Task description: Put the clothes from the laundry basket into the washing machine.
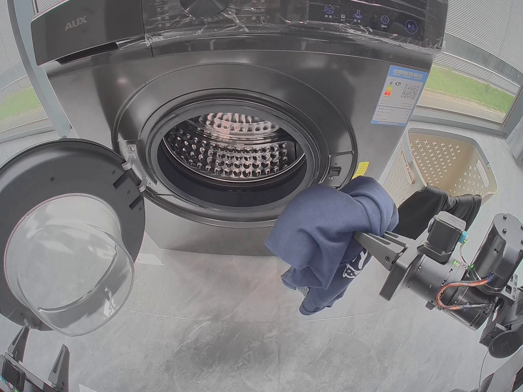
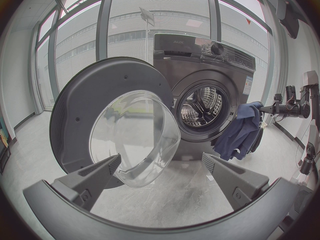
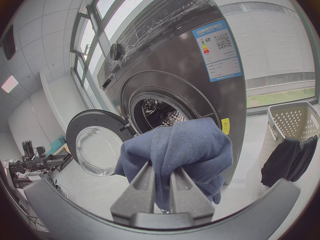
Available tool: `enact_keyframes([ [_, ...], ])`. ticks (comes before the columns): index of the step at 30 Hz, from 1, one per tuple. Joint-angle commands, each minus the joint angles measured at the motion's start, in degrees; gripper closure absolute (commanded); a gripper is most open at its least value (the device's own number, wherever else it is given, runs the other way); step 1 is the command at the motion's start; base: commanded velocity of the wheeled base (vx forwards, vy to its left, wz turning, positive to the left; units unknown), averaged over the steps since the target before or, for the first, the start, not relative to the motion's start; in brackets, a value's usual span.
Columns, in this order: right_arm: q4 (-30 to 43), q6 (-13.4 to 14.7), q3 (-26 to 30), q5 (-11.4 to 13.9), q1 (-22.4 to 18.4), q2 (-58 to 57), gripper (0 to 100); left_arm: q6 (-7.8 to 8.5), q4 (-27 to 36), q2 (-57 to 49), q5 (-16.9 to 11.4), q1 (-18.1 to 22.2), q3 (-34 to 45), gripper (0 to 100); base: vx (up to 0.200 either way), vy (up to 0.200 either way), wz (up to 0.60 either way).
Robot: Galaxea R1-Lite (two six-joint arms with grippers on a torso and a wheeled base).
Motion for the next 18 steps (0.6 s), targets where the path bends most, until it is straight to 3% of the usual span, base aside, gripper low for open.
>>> enact_keyframes([
  [1, 0.0, 0.0, 0.0, 0.0, 0.0, 0.0, 100, -0.01, 0.0, -0.6, 0.0, 0.0, 0.7, 0, 0.000, 0.200, 0.00],
  [5, 0.0, 0.0, 0.0, 0.0, -0.1, 0.0, 100, -0.01, 0.0, -0.6, 0.0, 0.0, 0.7, 0, 0.000, 0.200, 0.00],
  [18, 0.0, 0.0, 0.0, 0.0, -0.1, 0.0, 100, -0.01, 0.0, -0.6, 0.0, 0.0, 0.7, 0, -0.015, 0.000, 0.00],
])
